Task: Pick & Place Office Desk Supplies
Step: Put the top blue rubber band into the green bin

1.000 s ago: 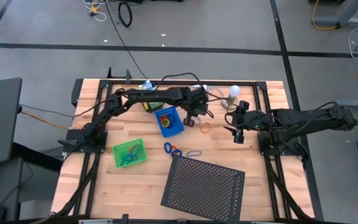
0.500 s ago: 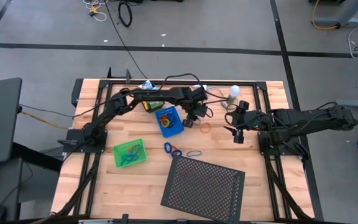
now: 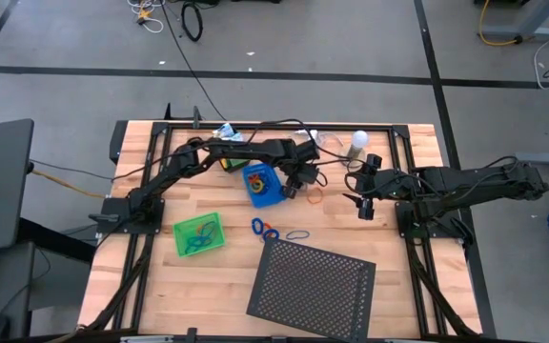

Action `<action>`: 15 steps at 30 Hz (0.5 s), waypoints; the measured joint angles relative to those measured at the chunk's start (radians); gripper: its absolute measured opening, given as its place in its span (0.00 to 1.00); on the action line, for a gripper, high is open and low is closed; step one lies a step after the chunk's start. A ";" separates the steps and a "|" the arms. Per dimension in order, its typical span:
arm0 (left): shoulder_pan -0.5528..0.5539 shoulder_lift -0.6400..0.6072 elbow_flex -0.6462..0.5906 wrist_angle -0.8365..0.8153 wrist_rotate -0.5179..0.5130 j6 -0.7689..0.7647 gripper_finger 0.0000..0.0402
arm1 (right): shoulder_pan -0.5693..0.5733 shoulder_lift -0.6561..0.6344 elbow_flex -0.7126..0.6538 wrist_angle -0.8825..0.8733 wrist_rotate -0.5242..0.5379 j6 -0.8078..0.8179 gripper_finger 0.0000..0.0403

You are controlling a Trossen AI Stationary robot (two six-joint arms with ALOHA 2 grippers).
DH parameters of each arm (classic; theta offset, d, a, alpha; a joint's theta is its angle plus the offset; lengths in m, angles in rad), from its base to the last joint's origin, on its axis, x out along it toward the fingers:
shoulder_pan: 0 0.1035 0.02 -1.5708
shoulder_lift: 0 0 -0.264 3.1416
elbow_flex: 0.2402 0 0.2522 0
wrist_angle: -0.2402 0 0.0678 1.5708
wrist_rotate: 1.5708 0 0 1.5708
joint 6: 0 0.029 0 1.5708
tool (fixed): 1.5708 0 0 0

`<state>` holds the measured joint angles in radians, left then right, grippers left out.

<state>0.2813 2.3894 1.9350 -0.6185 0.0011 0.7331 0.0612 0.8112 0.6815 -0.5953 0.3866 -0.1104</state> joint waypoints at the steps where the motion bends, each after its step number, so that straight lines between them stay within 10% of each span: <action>1: 0.000 0.001 0.000 0.012 -0.005 -0.001 0.32 | 0.000 0.000 0.000 0.000 0.000 0.000 0.69; 15: 0.002 0.010 0.002 -0.015 0.029 -0.005 0.01 | 0.000 0.000 0.000 -0.007 0.000 0.000 0.69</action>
<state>0.2832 2.3993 1.9369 -0.6335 0.0304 0.7283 0.0612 0.8114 0.6812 -0.6025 0.3866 -0.1101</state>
